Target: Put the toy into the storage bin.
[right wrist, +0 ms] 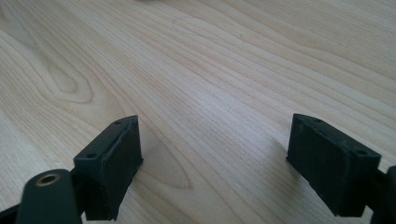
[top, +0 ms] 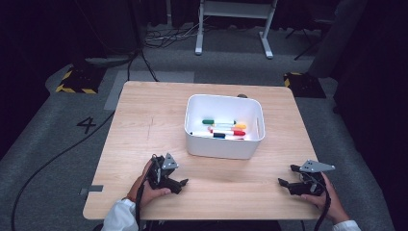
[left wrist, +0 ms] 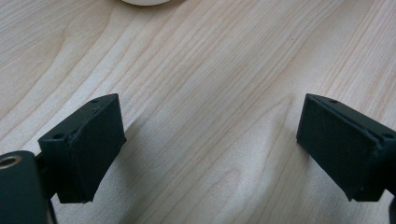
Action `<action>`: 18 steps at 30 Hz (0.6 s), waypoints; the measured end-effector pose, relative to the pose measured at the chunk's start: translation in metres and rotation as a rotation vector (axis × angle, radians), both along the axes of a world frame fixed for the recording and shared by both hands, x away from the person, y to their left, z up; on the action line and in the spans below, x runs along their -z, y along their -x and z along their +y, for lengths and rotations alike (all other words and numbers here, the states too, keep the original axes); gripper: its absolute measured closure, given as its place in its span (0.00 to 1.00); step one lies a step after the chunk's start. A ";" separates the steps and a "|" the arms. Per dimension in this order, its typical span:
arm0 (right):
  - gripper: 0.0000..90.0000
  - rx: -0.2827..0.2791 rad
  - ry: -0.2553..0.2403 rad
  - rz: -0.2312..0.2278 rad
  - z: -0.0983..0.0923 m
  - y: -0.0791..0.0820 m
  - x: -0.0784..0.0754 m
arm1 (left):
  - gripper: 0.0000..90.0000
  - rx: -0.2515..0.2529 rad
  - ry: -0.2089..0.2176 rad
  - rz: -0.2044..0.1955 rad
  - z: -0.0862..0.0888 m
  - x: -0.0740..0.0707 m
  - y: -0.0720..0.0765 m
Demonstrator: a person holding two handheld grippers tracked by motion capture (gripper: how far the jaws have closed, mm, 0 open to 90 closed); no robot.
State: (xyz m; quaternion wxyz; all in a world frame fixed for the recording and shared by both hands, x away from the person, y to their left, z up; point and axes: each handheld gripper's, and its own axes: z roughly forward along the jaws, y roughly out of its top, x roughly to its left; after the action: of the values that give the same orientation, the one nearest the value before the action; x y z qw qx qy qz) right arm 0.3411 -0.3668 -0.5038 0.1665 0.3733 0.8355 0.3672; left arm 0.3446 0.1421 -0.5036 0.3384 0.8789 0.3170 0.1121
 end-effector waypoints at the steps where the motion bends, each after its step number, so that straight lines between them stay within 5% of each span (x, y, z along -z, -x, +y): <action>1: 0.20 0.003 0.003 -0.001 0.000 0.000 0.000 | 0.09 0.000 0.000 0.000 0.000 0.000 0.000; 18: 0.19 0.006 0.002 0.002 0.000 0.000 0.000 | 0.09 -0.003 0.002 0.003 0.000 0.000 0.000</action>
State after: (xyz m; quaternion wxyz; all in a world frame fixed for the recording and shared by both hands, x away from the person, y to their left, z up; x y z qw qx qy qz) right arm 0.3412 -0.3663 -0.5038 0.1671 0.3757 0.8351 0.3655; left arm 0.3447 0.1417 -0.5036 0.3386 0.8783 0.3187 0.1110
